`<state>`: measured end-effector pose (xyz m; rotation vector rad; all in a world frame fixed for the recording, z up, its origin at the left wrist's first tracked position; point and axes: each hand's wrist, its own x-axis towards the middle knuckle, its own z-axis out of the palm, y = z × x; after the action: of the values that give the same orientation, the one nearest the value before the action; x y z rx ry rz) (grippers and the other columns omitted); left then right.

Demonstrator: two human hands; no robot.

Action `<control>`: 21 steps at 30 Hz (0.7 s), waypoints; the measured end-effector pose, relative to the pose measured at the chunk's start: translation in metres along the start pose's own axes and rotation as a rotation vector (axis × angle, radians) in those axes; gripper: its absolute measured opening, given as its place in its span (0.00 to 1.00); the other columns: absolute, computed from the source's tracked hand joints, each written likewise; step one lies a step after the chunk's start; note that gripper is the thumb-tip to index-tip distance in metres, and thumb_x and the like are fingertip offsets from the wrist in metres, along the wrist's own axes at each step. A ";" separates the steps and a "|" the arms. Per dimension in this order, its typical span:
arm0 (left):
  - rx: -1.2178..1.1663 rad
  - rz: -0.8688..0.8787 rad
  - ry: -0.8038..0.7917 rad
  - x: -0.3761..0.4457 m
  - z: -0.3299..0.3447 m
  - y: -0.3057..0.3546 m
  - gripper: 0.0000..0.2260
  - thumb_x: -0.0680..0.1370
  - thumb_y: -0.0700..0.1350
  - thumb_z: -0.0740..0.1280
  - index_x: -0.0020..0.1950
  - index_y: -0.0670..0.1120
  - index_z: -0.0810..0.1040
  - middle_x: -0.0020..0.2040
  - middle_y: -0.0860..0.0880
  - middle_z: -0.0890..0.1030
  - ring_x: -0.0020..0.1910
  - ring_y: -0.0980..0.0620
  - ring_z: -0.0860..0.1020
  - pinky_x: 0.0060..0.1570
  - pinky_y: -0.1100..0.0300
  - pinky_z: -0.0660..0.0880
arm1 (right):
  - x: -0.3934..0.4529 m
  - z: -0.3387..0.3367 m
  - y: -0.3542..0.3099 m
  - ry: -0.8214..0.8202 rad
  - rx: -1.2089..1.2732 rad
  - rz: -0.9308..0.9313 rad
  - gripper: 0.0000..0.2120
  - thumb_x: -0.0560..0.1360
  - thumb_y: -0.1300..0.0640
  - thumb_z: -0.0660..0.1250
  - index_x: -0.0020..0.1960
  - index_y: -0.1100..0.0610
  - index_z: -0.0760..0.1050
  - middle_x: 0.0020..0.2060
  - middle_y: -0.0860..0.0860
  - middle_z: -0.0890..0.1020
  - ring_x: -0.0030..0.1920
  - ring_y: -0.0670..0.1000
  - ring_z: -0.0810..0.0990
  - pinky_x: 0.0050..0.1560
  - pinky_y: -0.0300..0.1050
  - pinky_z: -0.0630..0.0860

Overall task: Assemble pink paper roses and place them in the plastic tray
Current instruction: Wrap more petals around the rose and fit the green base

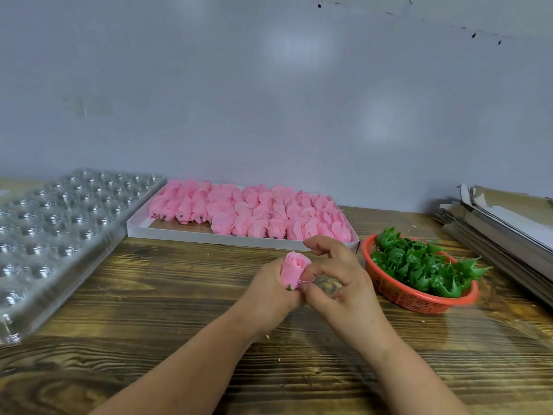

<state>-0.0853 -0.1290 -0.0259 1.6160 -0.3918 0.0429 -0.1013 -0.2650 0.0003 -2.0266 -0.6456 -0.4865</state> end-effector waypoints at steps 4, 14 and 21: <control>-0.044 -0.002 0.017 -0.001 0.000 0.000 0.09 0.69 0.32 0.70 0.45 0.44 0.77 0.37 0.52 0.78 0.38 0.56 0.74 0.41 0.62 0.72 | 0.000 -0.001 -0.002 0.000 0.083 0.038 0.13 0.65 0.73 0.71 0.35 0.55 0.80 0.57 0.43 0.75 0.62 0.44 0.73 0.61 0.36 0.68; -0.072 -0.001 -0.043 -0.001 0.002 0.000 0.09 0.67 0.40 0.73 0.46 0.45 0.80 0.39 0.54 0.81 0.41 0.57 0.78 0.42 0.64 0.74 | -0.001 -0.001 -0.005 -0.041 0.085 0.038 0.12 0.68 0.74 0.68 0.36 0.58 0.82 0.58 0.44 0.75 0.61 0.46 0.74 0.60 0.42 0.71; 0.001 -0.063 -0.044 0.000 0.001 -0.002 0.10 0.72 0.36 0.73 0.52 0.44 0.80 0.46 0.44 0.83 0.49 0.45 0.81 0.55 0.51 0.78 | 0.003 -0.013 -0.004 0.122 0.393 0.132 0.16 0.68 0.77 0.65 0.36 0.57 0.79 0.59 0.51 0.77 0.60 0.42 0.76 0.61 0.43 0.71</control>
<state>-0.0852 -0.1296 -0.0275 1.6312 -0.3742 -0.0404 -0.1021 -0.2741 0.0111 -1.6418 -0.4859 -0.3682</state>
